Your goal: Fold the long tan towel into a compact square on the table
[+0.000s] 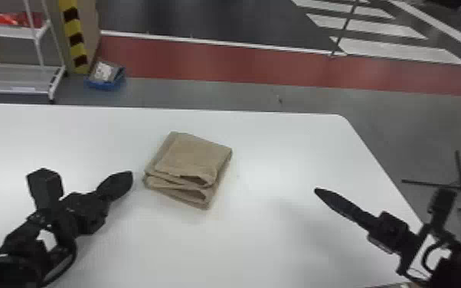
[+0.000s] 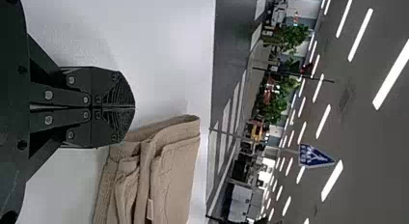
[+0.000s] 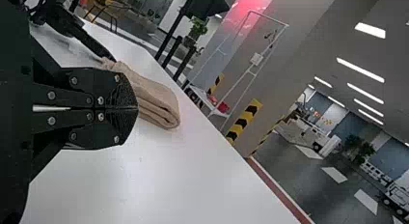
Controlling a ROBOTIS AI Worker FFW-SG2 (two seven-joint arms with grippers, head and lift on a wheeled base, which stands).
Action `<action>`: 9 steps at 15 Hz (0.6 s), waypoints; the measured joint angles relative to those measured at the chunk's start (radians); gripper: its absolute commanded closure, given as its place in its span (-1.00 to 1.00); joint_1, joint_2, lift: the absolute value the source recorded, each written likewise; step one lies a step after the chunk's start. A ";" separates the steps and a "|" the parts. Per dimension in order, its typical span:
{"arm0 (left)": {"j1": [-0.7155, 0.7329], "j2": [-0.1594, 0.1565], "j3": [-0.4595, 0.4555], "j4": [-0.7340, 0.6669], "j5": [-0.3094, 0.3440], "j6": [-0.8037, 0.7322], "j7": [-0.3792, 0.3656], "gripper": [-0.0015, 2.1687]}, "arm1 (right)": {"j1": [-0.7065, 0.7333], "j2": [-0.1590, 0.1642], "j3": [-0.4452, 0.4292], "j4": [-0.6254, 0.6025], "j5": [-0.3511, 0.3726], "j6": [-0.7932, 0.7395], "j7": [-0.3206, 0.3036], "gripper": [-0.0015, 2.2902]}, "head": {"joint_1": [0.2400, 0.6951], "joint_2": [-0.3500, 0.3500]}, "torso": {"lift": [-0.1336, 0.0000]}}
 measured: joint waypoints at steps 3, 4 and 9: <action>0.000 -0.004 -0.027 0.001 -0.005 0.000 0.011 0.69 | 0.017 0.002 -0.015 -0.002 -0.017 0.004 0.001 0.90 | 1.00 -0.72 | -0.85; 0.002 -0.005 -0.034 0.002 -0.005 0.000 0.010 0.69 | 0.018 0.002 -0.021 -0.002 -0.022 0.006 0.003 0.90 | 1.00 -0.73 | -0.85; 0.056 -0.010 -0.081 -0.047 0.012 0.023 -0.015 0.69 | 0.019 0.003 -0.043 0.006 -0.032 0.010 0.027 0.90 | 1.00 -0.89 | -0.85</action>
